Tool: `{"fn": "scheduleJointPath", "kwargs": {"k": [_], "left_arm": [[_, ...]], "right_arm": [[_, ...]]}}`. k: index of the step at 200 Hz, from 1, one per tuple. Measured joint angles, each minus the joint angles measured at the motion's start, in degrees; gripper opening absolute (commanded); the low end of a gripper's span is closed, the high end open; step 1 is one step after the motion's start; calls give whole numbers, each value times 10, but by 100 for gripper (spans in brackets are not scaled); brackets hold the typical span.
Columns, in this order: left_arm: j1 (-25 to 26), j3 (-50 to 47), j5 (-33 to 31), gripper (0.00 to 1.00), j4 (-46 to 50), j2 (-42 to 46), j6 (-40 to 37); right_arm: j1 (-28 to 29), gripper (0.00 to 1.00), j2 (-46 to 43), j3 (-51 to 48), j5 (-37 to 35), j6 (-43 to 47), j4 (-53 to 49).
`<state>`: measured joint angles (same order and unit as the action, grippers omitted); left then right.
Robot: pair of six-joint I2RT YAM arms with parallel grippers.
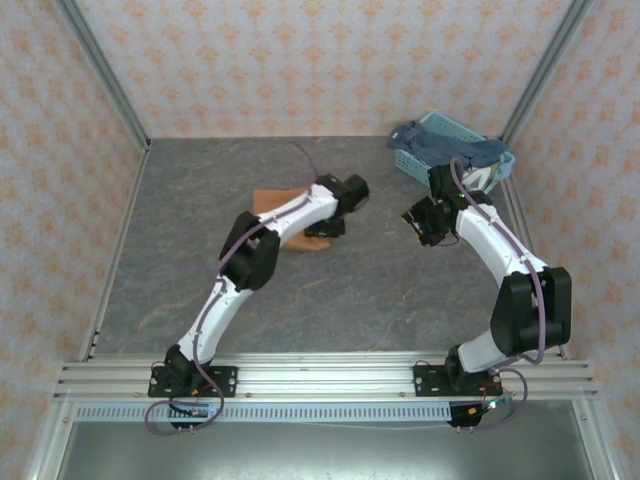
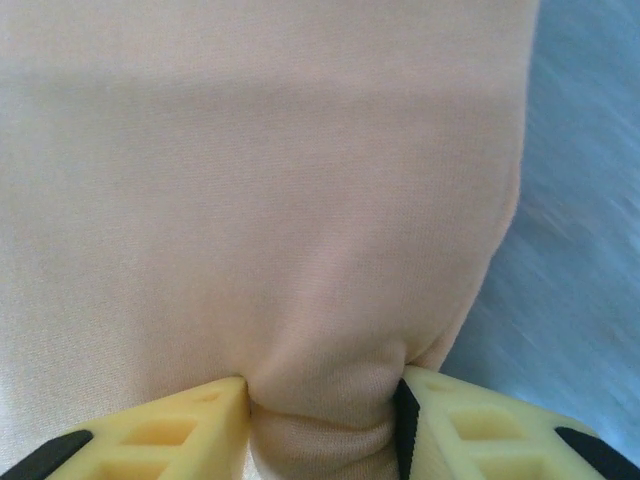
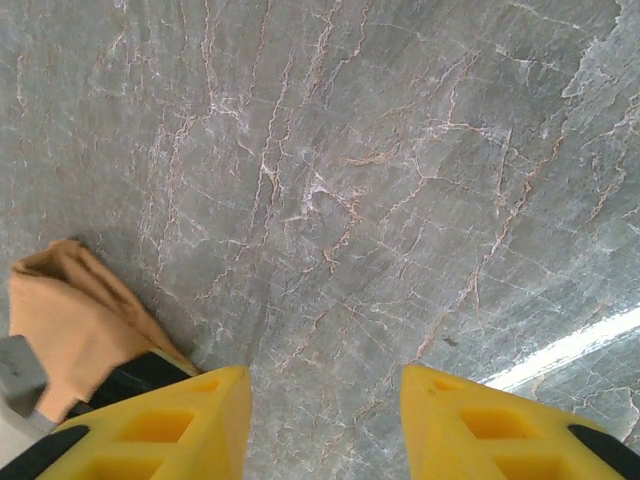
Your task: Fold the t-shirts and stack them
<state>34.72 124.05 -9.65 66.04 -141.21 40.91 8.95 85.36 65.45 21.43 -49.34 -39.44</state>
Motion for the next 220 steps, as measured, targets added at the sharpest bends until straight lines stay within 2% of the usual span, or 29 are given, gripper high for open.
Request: {"fn": "scheduleJointPath", "kwargs": {"k": [81,118,139,153,177,202,220], "left_arm": [[-224,31,-29,42,-13,-14,-206],[-297,100,-52,54,-16,-56,-247],[-315,115,-59,60,-18,-60,-253],[-315,120,-60,69,-16,-55,-252],[-304,103,-54,74,-15,-6,-213],[-310,-9,4,73,-46,144,-108],[-356,-144,82,73,-110,274,-8]], "right_arm": [[0,43,-29,-16,0,-8,-2],[0,42,-29,-22,0,-11,-2],[0,42,-29,-23,0,-10,-4],[3,42,-28,-23,0,-10,-4],[13,42,-19,-19,0,-8,-6],[28,43,-7,-16,7,-2,-6],[35,45,-3,-16,20,3,-2]]}}
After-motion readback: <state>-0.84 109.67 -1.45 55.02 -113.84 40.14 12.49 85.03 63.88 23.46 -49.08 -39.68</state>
